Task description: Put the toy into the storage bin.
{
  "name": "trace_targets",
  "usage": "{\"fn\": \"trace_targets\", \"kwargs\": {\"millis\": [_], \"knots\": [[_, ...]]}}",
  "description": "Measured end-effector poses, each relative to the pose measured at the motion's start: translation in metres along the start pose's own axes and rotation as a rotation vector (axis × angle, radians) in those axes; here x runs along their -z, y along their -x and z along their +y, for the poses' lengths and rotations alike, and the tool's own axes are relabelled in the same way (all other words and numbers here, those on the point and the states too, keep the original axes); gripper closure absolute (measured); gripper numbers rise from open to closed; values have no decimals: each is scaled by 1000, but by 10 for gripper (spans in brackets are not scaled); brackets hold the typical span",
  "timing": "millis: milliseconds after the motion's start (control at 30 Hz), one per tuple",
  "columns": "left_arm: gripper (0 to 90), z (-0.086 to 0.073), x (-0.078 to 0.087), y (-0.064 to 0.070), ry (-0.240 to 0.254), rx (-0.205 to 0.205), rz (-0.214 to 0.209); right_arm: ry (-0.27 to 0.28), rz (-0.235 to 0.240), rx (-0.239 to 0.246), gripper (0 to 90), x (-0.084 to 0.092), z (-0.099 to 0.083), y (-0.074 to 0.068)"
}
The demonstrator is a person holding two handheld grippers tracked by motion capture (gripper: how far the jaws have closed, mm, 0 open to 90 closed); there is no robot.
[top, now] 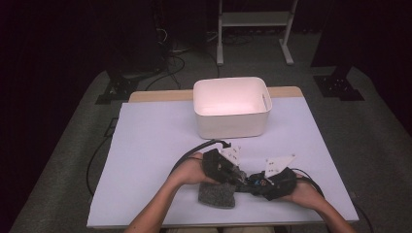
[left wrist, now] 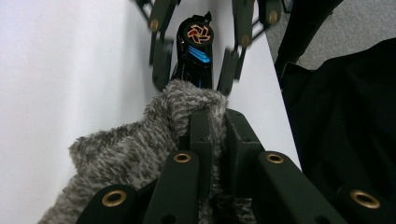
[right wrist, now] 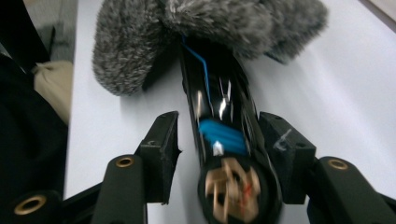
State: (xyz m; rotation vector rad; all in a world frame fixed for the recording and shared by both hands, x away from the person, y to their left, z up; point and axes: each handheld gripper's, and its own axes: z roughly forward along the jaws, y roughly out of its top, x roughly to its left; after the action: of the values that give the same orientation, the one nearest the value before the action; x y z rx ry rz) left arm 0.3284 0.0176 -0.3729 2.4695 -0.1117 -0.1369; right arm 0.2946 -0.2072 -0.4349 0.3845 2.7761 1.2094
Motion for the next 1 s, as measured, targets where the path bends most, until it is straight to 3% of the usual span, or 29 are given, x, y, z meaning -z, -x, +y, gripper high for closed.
{"fn": "trace_targets", "kwargs": {"millis": [267,467,633,767,867,1000], "knots": [[825,-17,20,2,22,31,31,-79,11,51,539,-18,15,3],[825,-27,35,5,21,44,55,-54,16,43,552,-24,20,4],[824,-36,47,8,-3,58,67,-39,50,82,553,-40,34,4],[822,-43,47,12,-18,69,62,-21,78,99,553,-55,48,4],[821,-49,44,11,-55,76,73,-25,88,109,551,-64,55,2],[821,-53,42,11,-35,84,74,-10,92,83,498,-63,51,3]]}}
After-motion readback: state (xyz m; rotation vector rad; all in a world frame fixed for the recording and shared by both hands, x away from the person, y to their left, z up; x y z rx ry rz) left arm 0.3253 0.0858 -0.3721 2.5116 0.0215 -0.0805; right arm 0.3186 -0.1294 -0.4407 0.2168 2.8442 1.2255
